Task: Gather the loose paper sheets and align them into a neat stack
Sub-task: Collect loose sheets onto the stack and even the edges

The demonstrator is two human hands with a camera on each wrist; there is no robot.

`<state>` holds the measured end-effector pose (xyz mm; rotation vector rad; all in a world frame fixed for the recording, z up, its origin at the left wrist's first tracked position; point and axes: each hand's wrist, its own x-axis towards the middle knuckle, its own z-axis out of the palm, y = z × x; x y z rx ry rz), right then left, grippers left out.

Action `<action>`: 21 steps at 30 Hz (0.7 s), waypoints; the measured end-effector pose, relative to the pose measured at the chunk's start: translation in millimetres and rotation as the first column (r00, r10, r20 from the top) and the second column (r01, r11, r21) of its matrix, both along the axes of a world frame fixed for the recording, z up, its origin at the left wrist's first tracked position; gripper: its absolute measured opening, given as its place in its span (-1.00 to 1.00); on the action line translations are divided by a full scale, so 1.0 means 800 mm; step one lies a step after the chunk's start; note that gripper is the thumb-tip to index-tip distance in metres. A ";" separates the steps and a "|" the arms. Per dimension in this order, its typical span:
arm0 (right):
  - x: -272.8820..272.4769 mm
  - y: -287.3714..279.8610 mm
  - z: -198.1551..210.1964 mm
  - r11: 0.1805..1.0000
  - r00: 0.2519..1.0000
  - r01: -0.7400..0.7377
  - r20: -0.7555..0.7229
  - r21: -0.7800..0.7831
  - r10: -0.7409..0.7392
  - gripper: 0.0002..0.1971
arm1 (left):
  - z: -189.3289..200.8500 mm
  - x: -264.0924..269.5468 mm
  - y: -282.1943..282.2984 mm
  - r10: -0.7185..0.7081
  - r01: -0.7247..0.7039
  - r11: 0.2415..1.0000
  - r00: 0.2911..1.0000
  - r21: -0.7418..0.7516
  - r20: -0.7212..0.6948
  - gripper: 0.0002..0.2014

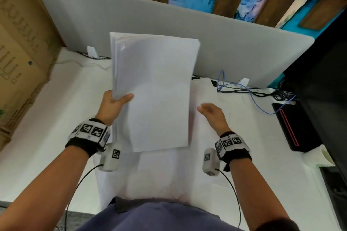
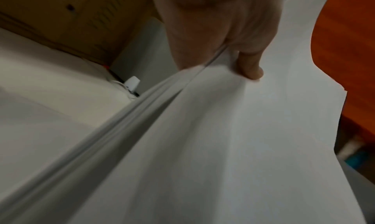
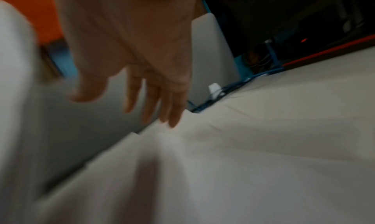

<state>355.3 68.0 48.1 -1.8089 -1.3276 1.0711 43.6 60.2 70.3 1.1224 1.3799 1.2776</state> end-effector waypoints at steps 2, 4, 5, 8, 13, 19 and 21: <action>0.032 -0.007 -0.043 0.974 0.954 0.083 0.299 -0.211 -0.017 -0.42 | -0.005 -0.020 -0.007 0.062 -0.062 0.998 0.998 -0.005 -0.011 -0.82; 0.045 -0.021 -0.074 0.924 0.884 0.135 0.465 -0.357 0.051 -0.16 | -0.011 -0.036 -0.012 0.099 -0.100 0.995 0.995 -0.019 -0.015 -0.80; 0.043 -0.027 -0.080 0.915 0.856 0.147 0.512 -0.375 0.073 -0.07 | -0.013 -0.042 -0.015 0.107 -0.108 0.994 0.994 -0.028 -0.020 -0.79; 0.033 -0.027 -0.084 0.896 0.840 0.197 0.540 -0.397 0.055 0.08 | -0.021 -0.049 -0.021 0.116 -0.117 0.992 0.993 -0.053 -0.033 -0.80; 0.038 -0.014 -0.088 0.865 0.829 0.195 0.548 -0.462 0.106 -0.06 | -0.028 -0.047 -0.023 0.114 -0.116 0.991 0.993 -0.067 -0.027 -0.80; 0.027 -0.011 -0.094 0.890 0.897 0.111 0.430 -0.442 0.101 -0.08 | -0.031 -0.046 -0.025 0.086 -0.088 0.992 0.996 -0.086 -0.026 -0.81; 0.023 -0.007 -0.099 0.889 0.928 0.107 0.366 -0.445 0.071 -0.11 | -0.033 -0.045 -0.026 0.083 -0.085 0.992 0.996 -0.095 -0.021 -0.81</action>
